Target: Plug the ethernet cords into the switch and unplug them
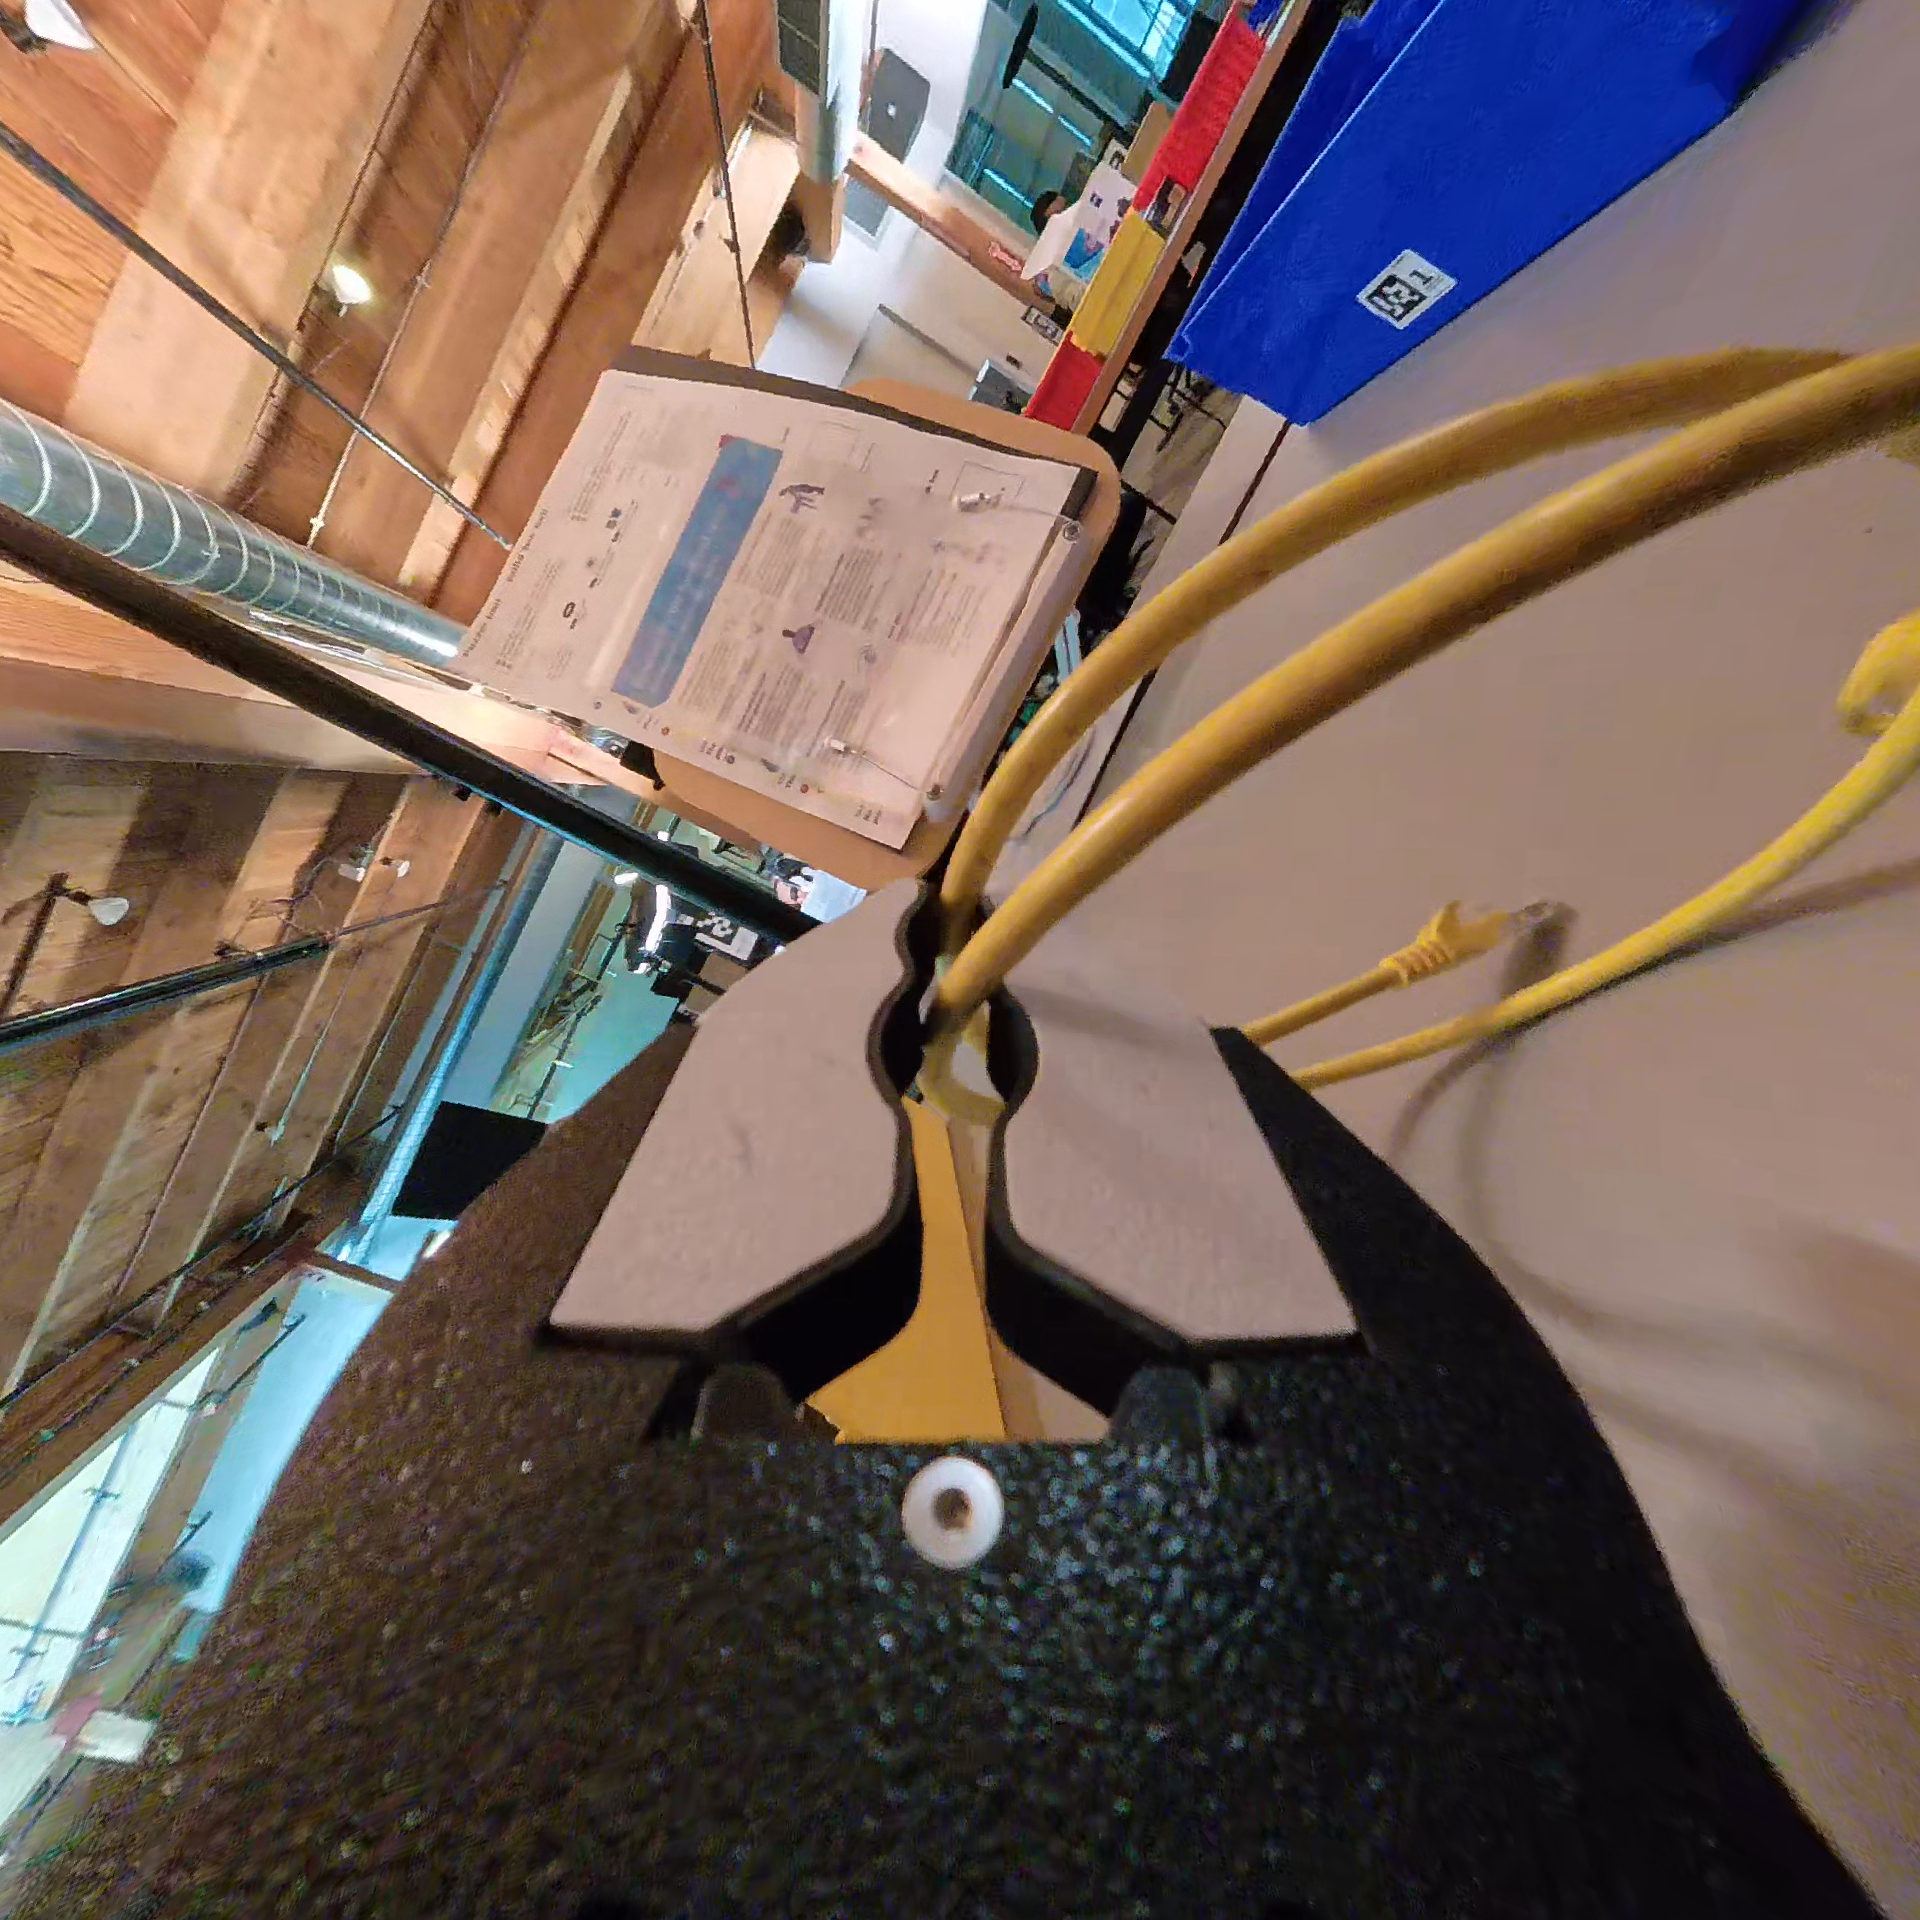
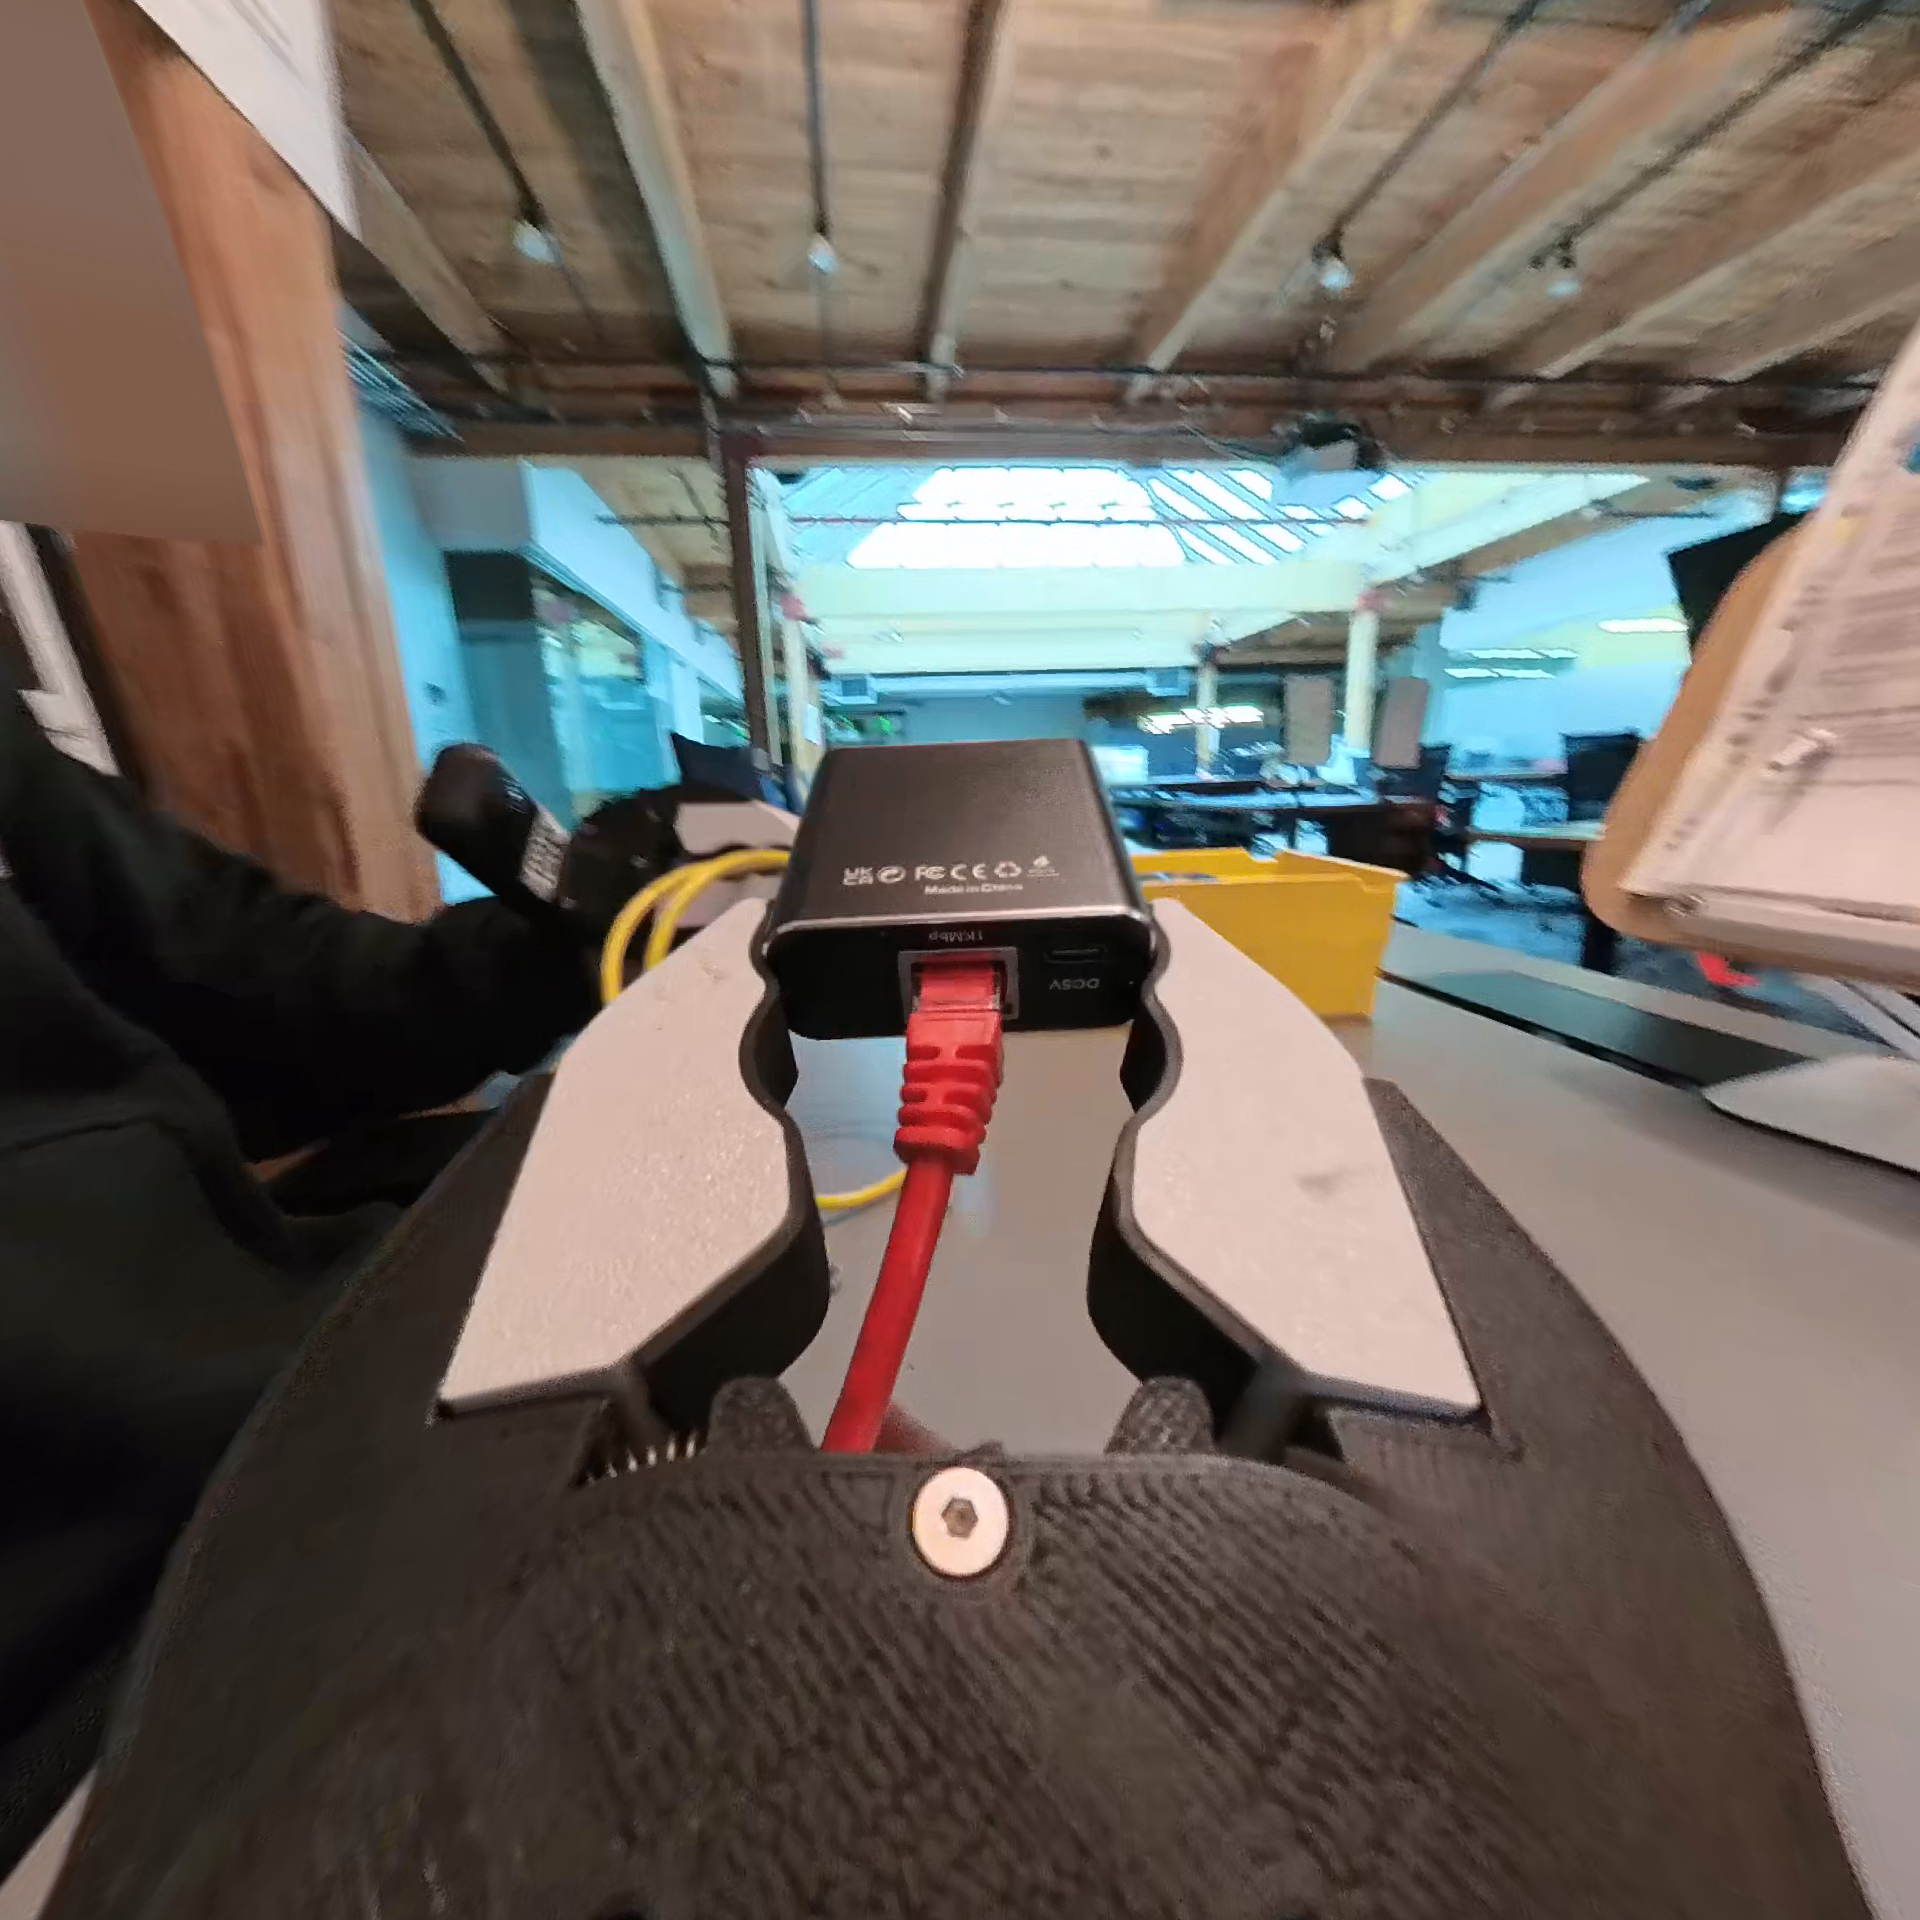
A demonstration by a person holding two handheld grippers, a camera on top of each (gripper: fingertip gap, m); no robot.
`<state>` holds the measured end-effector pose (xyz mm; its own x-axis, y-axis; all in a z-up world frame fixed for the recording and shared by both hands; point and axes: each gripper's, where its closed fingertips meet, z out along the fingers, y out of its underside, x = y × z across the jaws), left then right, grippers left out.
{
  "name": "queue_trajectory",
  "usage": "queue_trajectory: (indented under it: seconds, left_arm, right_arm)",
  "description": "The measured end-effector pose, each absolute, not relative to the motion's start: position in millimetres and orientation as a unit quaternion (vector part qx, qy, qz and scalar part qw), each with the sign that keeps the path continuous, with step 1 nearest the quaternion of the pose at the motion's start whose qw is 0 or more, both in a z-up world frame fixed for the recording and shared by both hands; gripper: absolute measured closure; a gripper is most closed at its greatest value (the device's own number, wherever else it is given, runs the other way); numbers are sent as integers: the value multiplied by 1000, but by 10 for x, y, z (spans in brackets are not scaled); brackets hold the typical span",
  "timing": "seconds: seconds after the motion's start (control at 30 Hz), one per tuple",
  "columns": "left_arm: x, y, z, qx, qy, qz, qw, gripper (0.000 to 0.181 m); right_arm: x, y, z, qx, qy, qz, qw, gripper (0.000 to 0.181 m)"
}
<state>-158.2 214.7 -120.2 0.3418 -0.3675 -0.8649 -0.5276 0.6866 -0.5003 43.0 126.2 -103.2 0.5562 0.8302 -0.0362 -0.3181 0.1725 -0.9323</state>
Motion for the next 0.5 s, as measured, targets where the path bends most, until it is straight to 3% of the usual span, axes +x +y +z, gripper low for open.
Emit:
queue_trajectory:
  seconds: [0.5]
  left_arm:
    - [-1553,2333,-1832,-452,608,9,653,175]
  right_arm:
    - [388,1271,-1143,-513,-266,415,703,120]
